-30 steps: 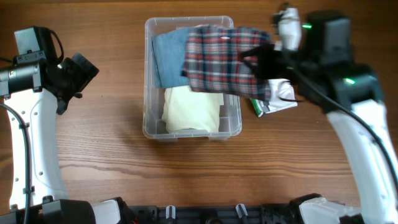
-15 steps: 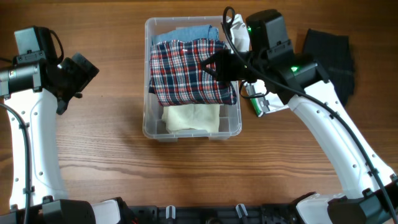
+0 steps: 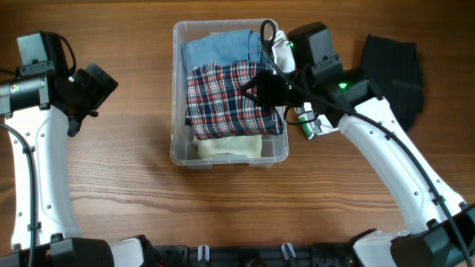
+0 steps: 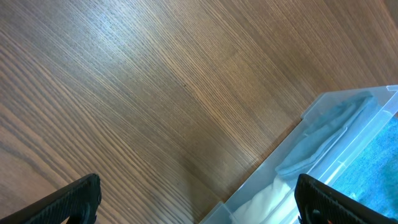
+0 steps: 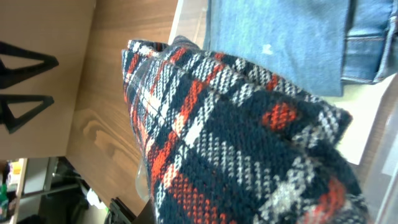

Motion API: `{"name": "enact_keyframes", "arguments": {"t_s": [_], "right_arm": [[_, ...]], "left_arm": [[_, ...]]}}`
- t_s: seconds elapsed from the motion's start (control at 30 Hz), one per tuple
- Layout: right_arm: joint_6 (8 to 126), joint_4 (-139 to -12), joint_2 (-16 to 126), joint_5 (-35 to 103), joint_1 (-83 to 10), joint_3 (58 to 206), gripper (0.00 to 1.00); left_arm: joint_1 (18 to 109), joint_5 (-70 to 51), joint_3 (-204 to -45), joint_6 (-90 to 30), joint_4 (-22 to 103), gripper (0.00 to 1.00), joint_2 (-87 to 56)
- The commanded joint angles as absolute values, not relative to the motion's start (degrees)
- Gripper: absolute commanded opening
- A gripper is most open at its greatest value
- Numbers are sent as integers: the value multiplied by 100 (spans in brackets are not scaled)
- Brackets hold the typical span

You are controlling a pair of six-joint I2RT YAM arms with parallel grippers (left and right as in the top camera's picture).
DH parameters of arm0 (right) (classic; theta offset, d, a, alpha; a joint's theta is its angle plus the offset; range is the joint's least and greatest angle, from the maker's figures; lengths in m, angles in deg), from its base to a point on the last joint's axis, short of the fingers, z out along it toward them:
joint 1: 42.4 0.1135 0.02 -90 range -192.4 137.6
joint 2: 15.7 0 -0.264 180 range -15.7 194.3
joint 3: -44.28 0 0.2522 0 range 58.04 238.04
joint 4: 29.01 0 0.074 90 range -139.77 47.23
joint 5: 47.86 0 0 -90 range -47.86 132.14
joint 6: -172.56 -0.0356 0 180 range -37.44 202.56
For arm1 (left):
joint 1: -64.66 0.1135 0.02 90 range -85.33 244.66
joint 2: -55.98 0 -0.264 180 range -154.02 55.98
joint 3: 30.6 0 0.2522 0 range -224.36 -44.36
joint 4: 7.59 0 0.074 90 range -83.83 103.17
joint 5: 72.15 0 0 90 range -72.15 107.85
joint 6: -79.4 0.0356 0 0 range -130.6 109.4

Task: Pack container
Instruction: 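Lower the plaid shirt onto the cream cloth and release it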

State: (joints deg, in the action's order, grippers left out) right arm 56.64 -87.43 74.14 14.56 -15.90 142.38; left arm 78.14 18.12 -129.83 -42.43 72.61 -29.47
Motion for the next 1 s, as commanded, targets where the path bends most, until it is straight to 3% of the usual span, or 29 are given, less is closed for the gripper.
{"name": "enact_keyframes", "arguments": {"t_s": [0.0,0.7,0.97], "right_arm": [[5621,-8673,7443,1231,-1389,14220,4],[5857,-8953,8422,1284,-1181,14201,4],[6178,-9215,8459,2436,-1181,14201,4]], "left_arm": [[7845,1786,-13033,-4241,7259,100,-2929],[7845,1786,-13033,-4241,7259,100,-2929],[7845,1786,-13033,-4241,7259,100,-2929]]}}
